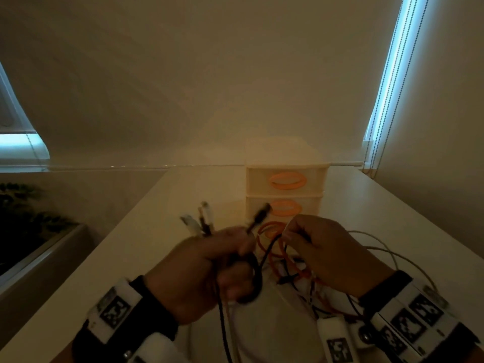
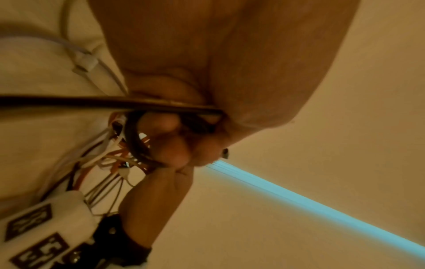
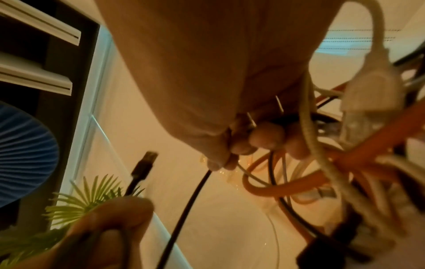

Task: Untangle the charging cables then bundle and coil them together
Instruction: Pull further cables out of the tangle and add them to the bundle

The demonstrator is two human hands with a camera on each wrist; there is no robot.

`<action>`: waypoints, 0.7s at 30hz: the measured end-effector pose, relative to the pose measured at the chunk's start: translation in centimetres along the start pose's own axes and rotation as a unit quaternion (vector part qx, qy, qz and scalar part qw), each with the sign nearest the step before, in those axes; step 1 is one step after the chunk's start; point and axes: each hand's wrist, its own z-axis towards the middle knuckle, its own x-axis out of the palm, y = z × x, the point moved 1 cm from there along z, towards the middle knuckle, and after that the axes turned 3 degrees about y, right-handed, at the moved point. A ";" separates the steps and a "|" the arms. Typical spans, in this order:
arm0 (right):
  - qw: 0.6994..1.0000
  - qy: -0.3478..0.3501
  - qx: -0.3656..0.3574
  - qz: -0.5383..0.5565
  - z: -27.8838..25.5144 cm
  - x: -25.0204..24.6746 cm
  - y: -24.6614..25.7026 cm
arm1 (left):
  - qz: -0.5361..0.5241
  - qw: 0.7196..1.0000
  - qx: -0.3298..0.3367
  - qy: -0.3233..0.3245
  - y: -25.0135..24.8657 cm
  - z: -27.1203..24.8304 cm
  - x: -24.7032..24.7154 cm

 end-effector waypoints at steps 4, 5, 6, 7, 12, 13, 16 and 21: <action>0.993 -0.040 -0.040 0.107 -0.4 0.7 1.5 | 0.019 0.997 -0.058 -0.037 1.4 0.5 0.3; 0.987 -0.035 -0.039 0.152 -0.4 0.9 1.8 | -0.007 0.997 -0.042 -0.062 1.5 0.7 0.4; 0.982 -0.015 -0.036 0.187 -0.4 1.0 2.1 | -0.029 0.995 -0.014 -0.096 1.5 0.9 0.6; 0.979 0.011 -0.041 0.201 -0.4 1.2 2.3 | -0.045 0.989 0.019 -0.137 1.5 1.1 0.6; 0.982 0.129 -0.061 0.121 -0.6 1.3 1.9 | -0.231 0.941 0.129 -0.212 -0.1 1.1 -0.5; 0.981 0.152 -0.052 0.109 -0.6 1.3 1.8 | -0.248 0.937 0.138 -0.204 -0.3 1.0 -0.7; 0.982 0.167 -0.049 0.070 -0.5 1.6 1.6 | -0.245 0.944 0.147 -0.166 -0.4 0.9 -0.5; 0.988 0.114 -0.030 0.097 -0.3 1.2 0.6 | -0.198 0.958 0.148 -0.143 -0.6 0.6 0.0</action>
